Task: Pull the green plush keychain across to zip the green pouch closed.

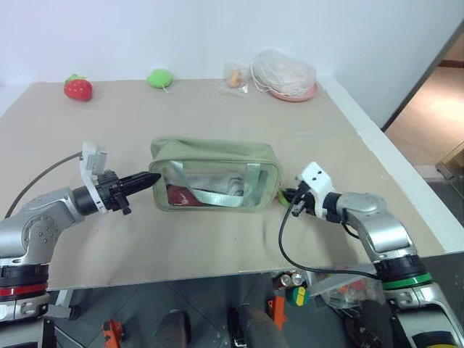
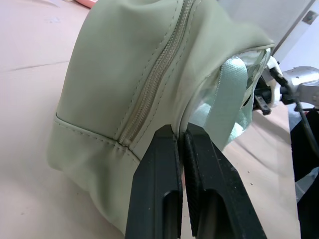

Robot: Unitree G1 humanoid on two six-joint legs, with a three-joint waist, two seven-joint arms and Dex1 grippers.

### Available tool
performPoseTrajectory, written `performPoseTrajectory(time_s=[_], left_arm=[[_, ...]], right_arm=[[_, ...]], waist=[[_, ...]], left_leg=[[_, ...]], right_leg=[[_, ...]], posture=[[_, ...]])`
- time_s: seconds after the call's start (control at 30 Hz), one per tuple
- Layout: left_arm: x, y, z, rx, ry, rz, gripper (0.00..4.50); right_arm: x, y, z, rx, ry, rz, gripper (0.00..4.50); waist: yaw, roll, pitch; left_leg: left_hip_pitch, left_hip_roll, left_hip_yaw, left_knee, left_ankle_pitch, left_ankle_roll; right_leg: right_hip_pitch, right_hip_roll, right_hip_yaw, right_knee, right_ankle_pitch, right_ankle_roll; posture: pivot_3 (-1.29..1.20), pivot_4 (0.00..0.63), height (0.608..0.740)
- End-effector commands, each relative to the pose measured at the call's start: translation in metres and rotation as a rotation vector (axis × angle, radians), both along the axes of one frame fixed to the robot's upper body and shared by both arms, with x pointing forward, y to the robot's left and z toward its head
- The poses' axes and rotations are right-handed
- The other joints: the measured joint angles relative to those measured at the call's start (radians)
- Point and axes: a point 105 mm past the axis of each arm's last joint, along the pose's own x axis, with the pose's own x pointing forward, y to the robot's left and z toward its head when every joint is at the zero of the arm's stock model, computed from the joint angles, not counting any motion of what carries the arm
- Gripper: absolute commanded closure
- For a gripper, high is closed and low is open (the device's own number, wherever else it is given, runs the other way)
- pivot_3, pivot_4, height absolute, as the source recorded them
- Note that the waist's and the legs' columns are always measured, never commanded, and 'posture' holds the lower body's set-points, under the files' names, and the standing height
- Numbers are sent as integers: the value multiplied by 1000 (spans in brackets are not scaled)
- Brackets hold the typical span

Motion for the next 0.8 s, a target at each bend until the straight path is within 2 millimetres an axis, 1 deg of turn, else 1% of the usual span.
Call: performPoseTrajectory(time_s=[0.03,0.1,0.17,0.2,0.3,0.33,0.37,0.4,0.43,0.47,0.5,0.57,0.6,0.63,0.67,0.7,0.8], left_arm=[[0,9,14,-10,-37,36,4500],[0,8,15,-20,-33,34,4500],[-1,7,15,-26,-24,30,4500],[-1,7,14,-27,-21,30,4148],[-1,8,15,-50,0,40,3086],[-1,8,16,-56,4,41,2910],[-1,8,17,-71,15,38,2449],[-2,8,19,-84,21,31,2095],[-2,8,21,-92,21,27,1759],[-3,7,24,-94,14,26,1408],[-4,7,28,-84,-10,28,1148],[-7,9,35,-63,-62,39,415],[-9,10,36,-45,-70,47,415],[-12,11,35,-45,-42,33,415],[-15,16,29,4,-27,48,415],[-17,22,23,55,-21,69,415],[-24,44,17,66,16,136,415]], right_arm=[[1,-1,22,59,-41,-2,3771],[2,-8,29,84,-42,-13,3221],[5,-14,41,102,-68,-21,2521],[5,-16,47,118,-78,-19,2174],[8,-23,75,178,-139,-27,1115],[10,-28,84,192,-165,-46,923],[13,-35,93,222,-180,-84,480],[14,-40,100,244,-179,-97,95],[10,-42,106,269,-174,-80,0],[6,-44,111,303,-159,-66,0],[-2,-43,116,335,-133,-27,0],[-23,-41,118,340,-89,72,0],[-32,-41,117,331,-76,102,0],[-37,-42,116,328,-66,115,0],[-45,-43,115,314,-62,132,0],[-52,-44,113,303,-57,147,0],[-69,-49,107,296,-29,154,0]], waist=[[0,0,0],[0,0,0],[0,0,0],[0,0,0],[0,0,0],[0,0,0],[1,0,0],[1,0,0],[1,0,0],[2,0,0],[3,0,0],[7,0,0],[10,0,0],[11,0,0],[11,0,0],[10,0,0],[5,0,0]], left_leg=[[0,0,0,0,0,0],[0,0,2,0,0,0],[0,0,3,0,0,0],[0,0,7,-1,0,0],[0,-1,10,-4,0,0],[-1,-1,10,-4,0,0],[-1,-1,9,-5,0,0],[0,-1,9,-6,0,0],[-1,-1,10,-7,0,0],[0,-1,9,-7,0,0],[0,-1,9,-8,0,0],[0,-2,9,-11,0,0],[0,-2,9,-12,0,0],[0,-2,8,-12,0,0],[0,-2,9,-13,-1,0],[0,-2,9,-13,-2,0],[3,-2,9,-14,-4,1]], right_leg=[[0,1,0,0,0,0],[-1,2,2,0,0,0],[-1,3,4,0,0,0],[-2,3,4,0,0,0],[-3,3,6,-1,0,0],[-3,3,6,-1,0,0],[-3,3,6,-1,0,0],[-3,3,7,-2,0,0],[-4,3,7,-2,0,0],[-4,3,7,-2,-1,0],[-4,3,7,-2,-1,0],[-4,2,7,-3,-2,0],[-4,2,6,-3,-3,0],[-4,1,6,-3,-5,0],[-4,1,6,-3,-6,0],[-4,1,6,-3,-6,0],[-4,-2,8,-3,-9,-1]], posture=[[0,150,740],[0,150,740],[0,150,740],[0,150,740],[0,150,740],[0,150,740],[0,150,740],[0,150,740],[0,150,740],[0,150,740],[0,150,740],[0,150,740],[0,150,740],[0,150,740],[0,150,740],[0,150,740],[0,150,740]])
